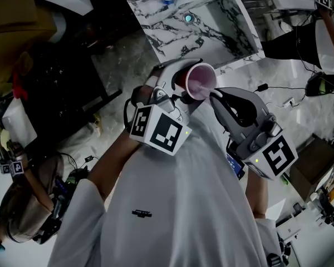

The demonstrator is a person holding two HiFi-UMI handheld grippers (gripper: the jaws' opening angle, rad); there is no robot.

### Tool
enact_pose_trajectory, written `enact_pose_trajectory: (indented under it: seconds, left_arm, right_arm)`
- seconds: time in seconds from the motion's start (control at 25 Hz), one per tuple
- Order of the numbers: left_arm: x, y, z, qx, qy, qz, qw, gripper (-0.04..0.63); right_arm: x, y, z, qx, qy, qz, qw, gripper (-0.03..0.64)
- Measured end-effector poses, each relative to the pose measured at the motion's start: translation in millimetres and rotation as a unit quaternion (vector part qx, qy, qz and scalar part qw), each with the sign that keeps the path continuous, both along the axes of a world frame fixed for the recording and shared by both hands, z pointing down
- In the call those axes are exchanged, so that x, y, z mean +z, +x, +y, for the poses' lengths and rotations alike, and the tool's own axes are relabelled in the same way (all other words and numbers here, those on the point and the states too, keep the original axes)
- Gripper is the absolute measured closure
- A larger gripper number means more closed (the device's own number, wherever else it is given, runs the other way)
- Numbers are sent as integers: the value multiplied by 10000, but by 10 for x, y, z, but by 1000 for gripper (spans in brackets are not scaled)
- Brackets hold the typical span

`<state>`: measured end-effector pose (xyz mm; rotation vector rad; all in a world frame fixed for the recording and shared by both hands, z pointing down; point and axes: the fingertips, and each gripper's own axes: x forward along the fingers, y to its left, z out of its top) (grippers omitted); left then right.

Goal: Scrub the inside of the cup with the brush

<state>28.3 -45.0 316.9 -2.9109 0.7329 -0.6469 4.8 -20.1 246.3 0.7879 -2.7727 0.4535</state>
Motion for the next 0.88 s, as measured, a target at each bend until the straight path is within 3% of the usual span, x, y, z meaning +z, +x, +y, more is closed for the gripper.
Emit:
enact_pose_trajectory:
  seconds: [0.24, 0.4, 0.6, 0.88]
  left_arm:
    - [-19, 44, 50, 108, 5, -4, 9999, 337]
    - [-23, 47, 57, 135, 8, 17, 9999, 337]
    - [-22, -26, 16, 56, -17, 45, 10000, 337]
    - [-38, -19, -3, 45, -3, 81, 10000, 337]
  right_arm:
    - [-119, -67, -152, 322, 177, -331, 9988, 594]
    - [-81, -117, -69, 65, 60, -354, 9993, 594]
    - [-78, -72, 55, -186, -101, -204, 9996, 594]
    - [-59, 128, -54, 21, 57, 207, 9998, 594]
